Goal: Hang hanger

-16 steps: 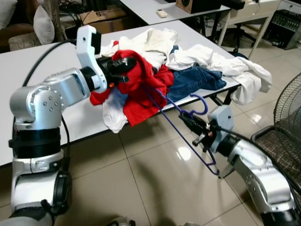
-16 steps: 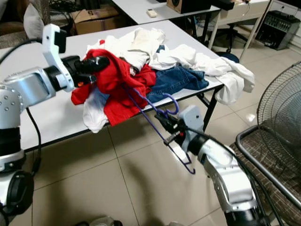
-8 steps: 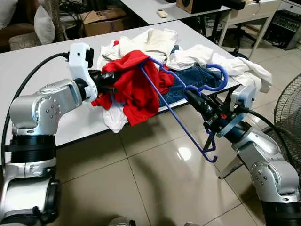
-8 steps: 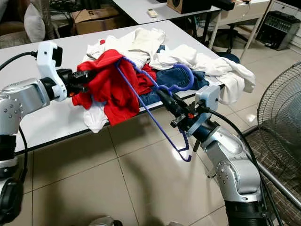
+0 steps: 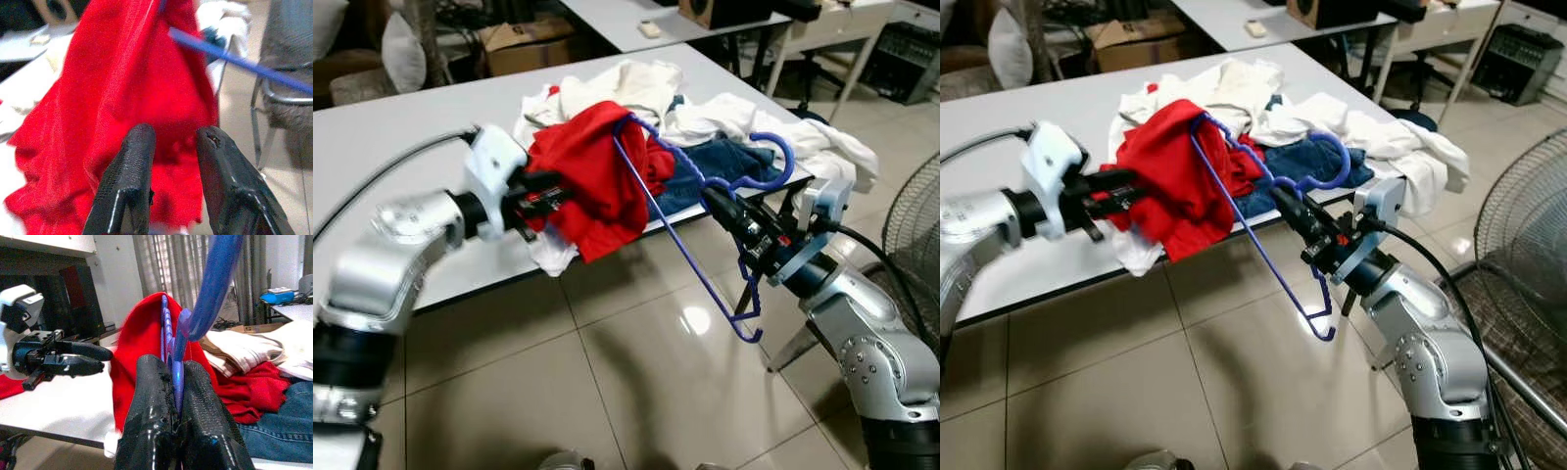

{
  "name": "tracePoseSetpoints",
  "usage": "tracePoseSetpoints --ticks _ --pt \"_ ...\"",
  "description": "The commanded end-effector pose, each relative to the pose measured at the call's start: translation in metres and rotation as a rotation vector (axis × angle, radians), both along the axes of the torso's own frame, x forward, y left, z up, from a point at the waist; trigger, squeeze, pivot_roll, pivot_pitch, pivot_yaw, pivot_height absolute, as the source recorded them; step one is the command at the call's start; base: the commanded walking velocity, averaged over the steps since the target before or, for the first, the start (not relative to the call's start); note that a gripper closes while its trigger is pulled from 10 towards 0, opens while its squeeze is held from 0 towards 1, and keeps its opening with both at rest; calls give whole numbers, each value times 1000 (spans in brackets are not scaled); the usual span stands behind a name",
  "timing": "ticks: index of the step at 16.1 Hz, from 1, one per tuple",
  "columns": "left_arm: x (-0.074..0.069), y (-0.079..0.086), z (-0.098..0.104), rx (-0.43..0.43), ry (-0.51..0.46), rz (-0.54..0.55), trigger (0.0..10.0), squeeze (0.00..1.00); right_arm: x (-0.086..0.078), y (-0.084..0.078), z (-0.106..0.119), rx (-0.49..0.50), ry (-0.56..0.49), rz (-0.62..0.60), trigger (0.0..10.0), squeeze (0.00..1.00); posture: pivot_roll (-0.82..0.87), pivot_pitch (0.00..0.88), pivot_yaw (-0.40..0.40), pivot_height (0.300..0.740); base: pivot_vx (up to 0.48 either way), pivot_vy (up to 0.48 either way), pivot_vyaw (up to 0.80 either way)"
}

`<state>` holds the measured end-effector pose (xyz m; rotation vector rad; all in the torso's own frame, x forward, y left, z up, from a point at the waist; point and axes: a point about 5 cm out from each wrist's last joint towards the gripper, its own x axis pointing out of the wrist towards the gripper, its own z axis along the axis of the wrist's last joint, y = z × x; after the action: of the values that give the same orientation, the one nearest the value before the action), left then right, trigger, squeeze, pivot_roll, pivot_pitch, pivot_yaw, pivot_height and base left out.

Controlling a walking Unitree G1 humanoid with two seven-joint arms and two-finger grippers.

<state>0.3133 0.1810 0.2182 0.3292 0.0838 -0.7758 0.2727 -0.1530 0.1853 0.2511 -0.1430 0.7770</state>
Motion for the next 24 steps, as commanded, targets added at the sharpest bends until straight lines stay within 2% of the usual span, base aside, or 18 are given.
tracePoseSetpoints --ticks 1,2,3,4,5,6,7,9,11,14,16,17,18,19,20,21,24 --pt "-3 -7 9 -17 -69 -36 10000 1000 1 3 5 3 -13 26 10000 0 -79 0 28 740 0 0 0" --pt "-2 -12 8 1 -127 -23 10000 1000 1 4 6 2 -13 35 10000 0 -78 0 23 740 0 0 0" --pt "0 -17 2 59 -188 2 10000 1000 1 5 7 2 -13 44 10000 0 -75 3 16 740 0 0 0" --pt "1 -18 -1 73 -204 6 10000 1000 1 6 7 2 -12 48 10000 0 -74 4 11 740 0 0 0" --pt "3 -19 -10 128 -247 36 10000 1000 1 7 8 2 -13 55 10000 0 -74 5 11 740 0 0 0" --pt "4 -20 -20 145 -236 59 10000 1000 1 8 9 4 -15 61 10000 0 -74 5 11 740 0 0 0" --pt "4 -22 -32 147 -172 81 10000 1000 2 8 9 6 -17 64 10000 0 -75 7 11 740 0 0 0" --pt "8 -22 -45 129 -121 149 10000 1000 1 9 11 8 -22 69 10000 0 -74 7 9 740 0 0 0" --pt "23 -12 -48 147 -174 347 10000 1000 1 11 13 11 -28 83 10000 0 -73 8 12 740 0 0 0" --pt "31 -2 -49 131 -196 501 10000 1000 0 11 13 15 -33 78 10000 0 -75 9 21 740 0 0 0" --pt "33 -2 -53 77 -161 525 10000 1000 -1 12 13 16 -33 81 10000 0 -74 9 24 740 0 0 0" --pt "35 -7 -56 23 -127 499 8941 1000 -1 12 13 16 -34 80 10000 0 -80 9 32 740 0 0 0" --pt "35 -11 -57 8 -122 489 1294 1000 -2 11 13 15 -36 77 10000 0 -81 8 33 740 0 0 0" --pt "35 -13 -57 -12 -111 478 0 929 -2 11 13 15 -37 74 10000 0 -82 7 36 740 0 0 0" --pt "35 -14 -58 -27 -106 474 0 102 -3 10 13 16 -38 73 10000 0 -82 7 36 740 0 0 0" --pt "35 -15 -56 -54 -109 452 0 0 -3 10 12 13 -37 70 10000 0 -82 6 36 740 0 0 0" --pt "36 -18 -55 -62 -101 407 0 0 -2 8 12 7 -40 62 10000 0 -85 0 40 740 0 0 0"
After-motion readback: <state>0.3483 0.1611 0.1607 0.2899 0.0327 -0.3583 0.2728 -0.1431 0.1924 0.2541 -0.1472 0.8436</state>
